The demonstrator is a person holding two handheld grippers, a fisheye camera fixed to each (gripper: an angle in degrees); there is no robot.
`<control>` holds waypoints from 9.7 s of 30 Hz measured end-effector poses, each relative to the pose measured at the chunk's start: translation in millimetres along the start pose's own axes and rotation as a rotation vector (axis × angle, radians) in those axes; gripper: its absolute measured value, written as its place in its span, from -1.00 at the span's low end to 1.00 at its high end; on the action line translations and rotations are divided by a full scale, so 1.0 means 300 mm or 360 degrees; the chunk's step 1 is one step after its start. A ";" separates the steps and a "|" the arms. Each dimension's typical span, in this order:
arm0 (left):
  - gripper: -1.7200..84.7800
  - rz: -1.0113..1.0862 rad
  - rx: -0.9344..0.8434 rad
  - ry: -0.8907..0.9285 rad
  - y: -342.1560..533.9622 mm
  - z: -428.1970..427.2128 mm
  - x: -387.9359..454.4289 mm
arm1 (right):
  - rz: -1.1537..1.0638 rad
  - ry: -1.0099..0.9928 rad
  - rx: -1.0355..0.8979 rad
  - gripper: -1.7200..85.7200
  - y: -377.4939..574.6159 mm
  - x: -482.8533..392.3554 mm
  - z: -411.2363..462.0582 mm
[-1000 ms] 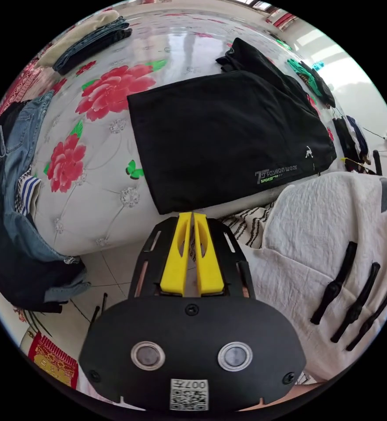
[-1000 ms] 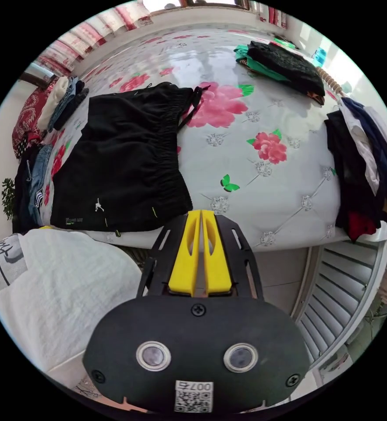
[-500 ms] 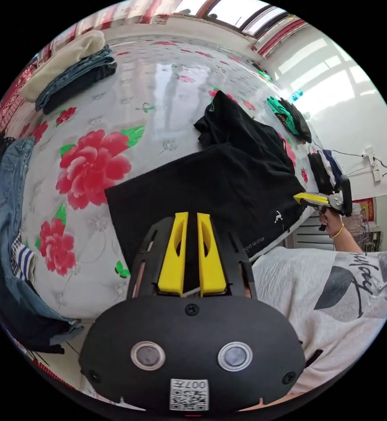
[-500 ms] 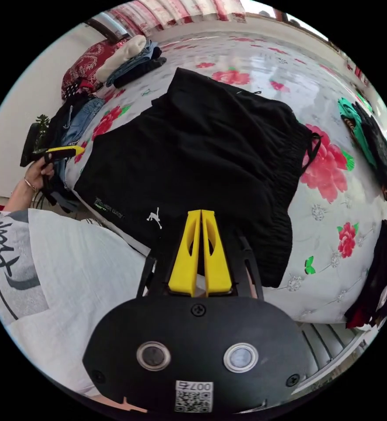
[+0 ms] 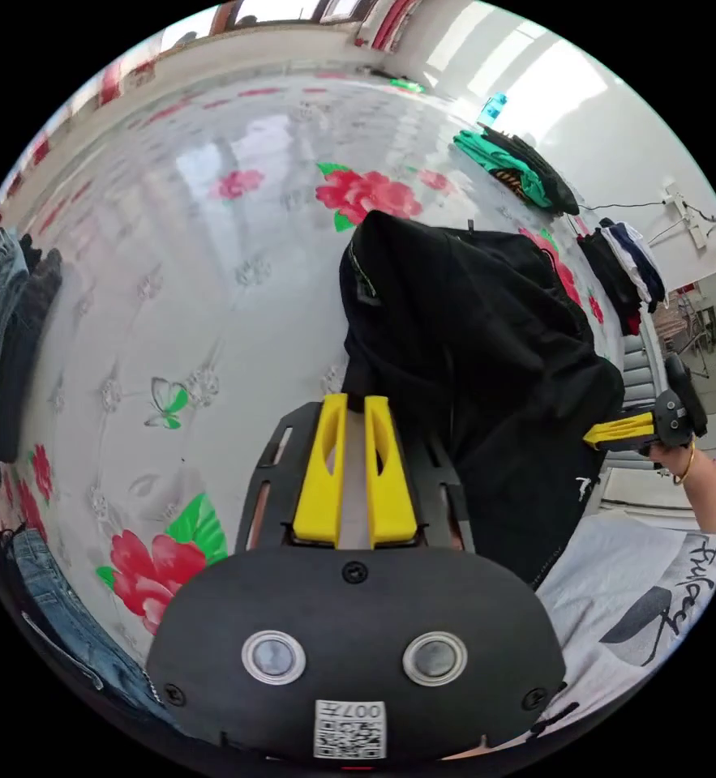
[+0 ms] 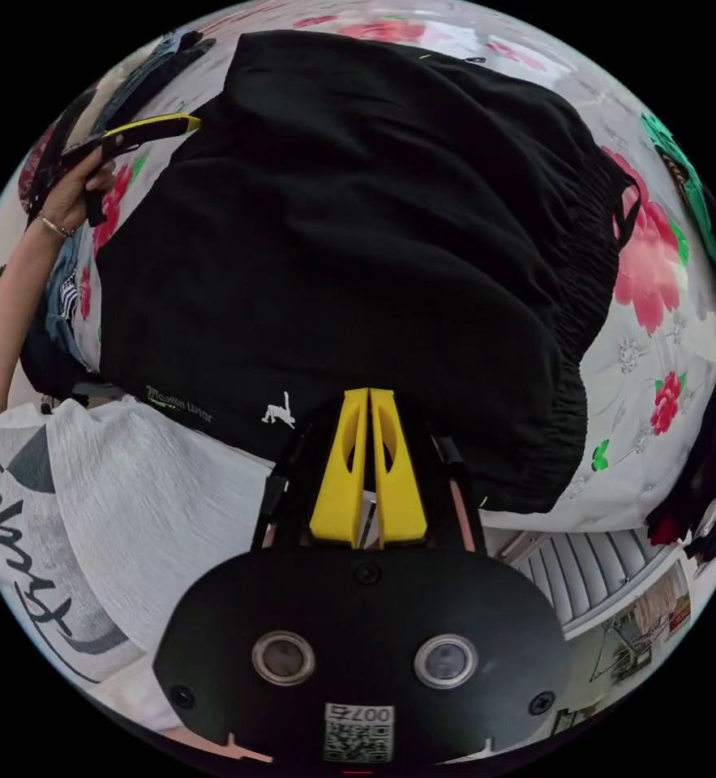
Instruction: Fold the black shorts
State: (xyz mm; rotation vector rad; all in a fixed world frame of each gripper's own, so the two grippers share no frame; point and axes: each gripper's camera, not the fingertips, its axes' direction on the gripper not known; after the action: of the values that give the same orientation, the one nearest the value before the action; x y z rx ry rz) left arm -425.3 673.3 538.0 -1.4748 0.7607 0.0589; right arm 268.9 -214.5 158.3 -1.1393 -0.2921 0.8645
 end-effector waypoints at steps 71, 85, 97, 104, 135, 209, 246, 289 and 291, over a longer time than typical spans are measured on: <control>-0.98 -0.0271 0.0759 -0.0351 0.367 -0.888 0.134 | -0.0133 0.0602 0.1028 -0.96 -0.012 -0.025 -0.248; -0.89 -0.1057 0.0317 -0.0220 0.170 -0.428 -0.460 | 0.0117 0.0438 0.0967 -0.89 -0.044 0.131 -0.308; -0.90 -0.1069 -0.0024 0.0000 0.709 -0.323 -0.116 | 0.0178 0.0055 0.0569 -0.89 0.329 0.215 -0.002; -0.92 -0.0934 -0.0261 -0.0108 0.674 -0.201 -0.054 | 0.0127 0.0219 0.0394 -0.92 0.261 0.200 0.073; -0.97 -0.1086 0.0121 -0.0027 0.964 -0.352 0.039 | -0.0105 0.0159 0.0649 -0.96 0.381 0.091 -0.061; -0.77 -0.0597 -0.0178 0.0033 1.221 -0.050 0.460 | -0.0524 0.0380 0.0470 -0.94 0.586 0.043 0.064; -0.85 -0.0891 0.0103 -0.0025 1.334 -0.227 0.194 | 0.0170 0.0002 0.0825 -0.93 0.522 0.319 -0.112; -0.82 -0.0645 0.0333 0.0142 0.546 -0.227 -0.264 | -0.0496 0.0218 0.0699 -0.97 -0.074 0.146 0.028; -0.82 -0.0709 0.0278 0.0062 0.672 -0.234 -0.215 | -0.0573 0.0172 0.0698 -0.97 -0.025 0.131 0.040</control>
State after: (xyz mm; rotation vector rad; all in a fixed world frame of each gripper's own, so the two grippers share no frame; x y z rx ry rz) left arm -601.2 664.2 401.0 -1.4490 0.4415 -0.3664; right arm 290.7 -178.9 161.7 -0.6921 -0.1967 0.5108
